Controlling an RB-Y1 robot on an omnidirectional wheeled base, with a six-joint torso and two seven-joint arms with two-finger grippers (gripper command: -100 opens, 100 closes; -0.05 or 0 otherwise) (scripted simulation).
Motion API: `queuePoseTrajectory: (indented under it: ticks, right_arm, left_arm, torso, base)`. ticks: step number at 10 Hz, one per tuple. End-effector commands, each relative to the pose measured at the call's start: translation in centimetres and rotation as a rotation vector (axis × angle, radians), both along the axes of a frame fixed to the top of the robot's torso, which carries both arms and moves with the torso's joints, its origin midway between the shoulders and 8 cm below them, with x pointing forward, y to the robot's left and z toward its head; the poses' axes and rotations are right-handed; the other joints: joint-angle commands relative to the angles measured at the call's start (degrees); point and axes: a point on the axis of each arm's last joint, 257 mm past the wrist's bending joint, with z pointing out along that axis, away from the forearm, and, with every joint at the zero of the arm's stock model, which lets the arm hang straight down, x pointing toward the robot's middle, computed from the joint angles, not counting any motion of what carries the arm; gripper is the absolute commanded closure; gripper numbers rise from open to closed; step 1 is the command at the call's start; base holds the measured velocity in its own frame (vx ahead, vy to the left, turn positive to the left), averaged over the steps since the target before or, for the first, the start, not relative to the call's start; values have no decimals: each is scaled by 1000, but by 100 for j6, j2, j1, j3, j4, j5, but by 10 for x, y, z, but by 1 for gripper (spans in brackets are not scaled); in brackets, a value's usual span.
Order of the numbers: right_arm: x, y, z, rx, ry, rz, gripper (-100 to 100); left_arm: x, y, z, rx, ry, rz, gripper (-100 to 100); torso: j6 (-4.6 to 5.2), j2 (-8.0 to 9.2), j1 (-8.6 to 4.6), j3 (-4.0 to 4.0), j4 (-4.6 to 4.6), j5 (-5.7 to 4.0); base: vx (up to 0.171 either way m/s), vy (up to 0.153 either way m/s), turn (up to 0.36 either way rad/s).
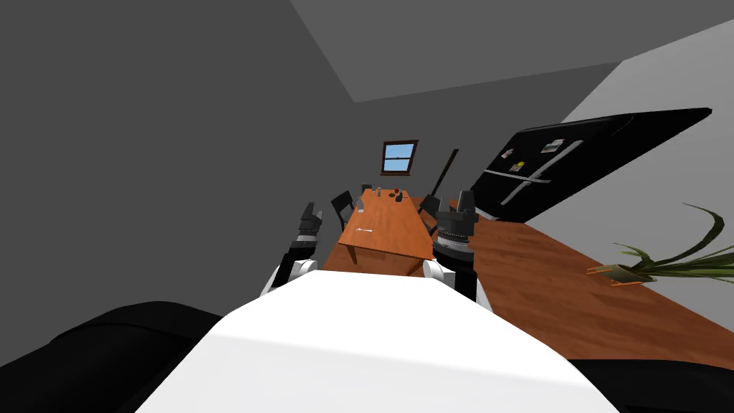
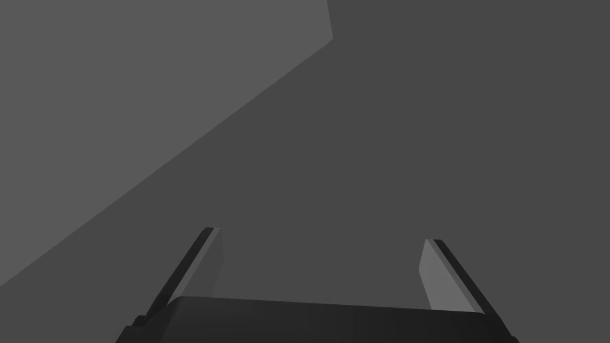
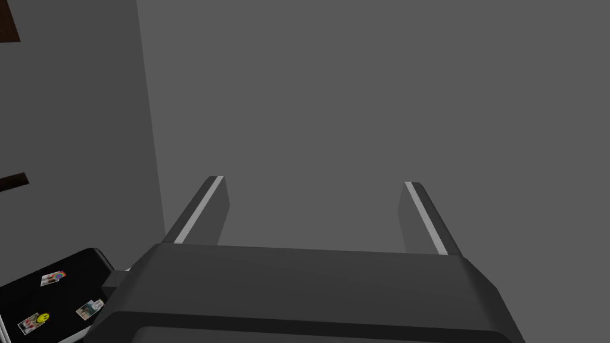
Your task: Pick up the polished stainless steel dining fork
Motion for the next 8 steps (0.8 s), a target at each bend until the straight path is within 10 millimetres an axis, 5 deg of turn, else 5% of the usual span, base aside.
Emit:
queuePoseTrajectory:
  ticks: [1,7,8]
  right_arm:
    - [0,0,0,0,0,0,0]
    - [0,0,0,0,0,0,0]
    - [0,0,0,0,0,0,0]
  left_arm:
    - [11,11,-18,5,64,1,-100]
    - [30,35,-62,0,212,18,-100]
    - [37,49,-82,-6,274,32,-100]
  torso:
    - [0,0,0,0,0,0]
    - [-1,0,-9,0,0,-2]
    - [-2,-6,-14,-3,-1,-3]
  base:
    - [-18,49,-203]
    - [-23,29,-136]
    - [-13,19,-236]
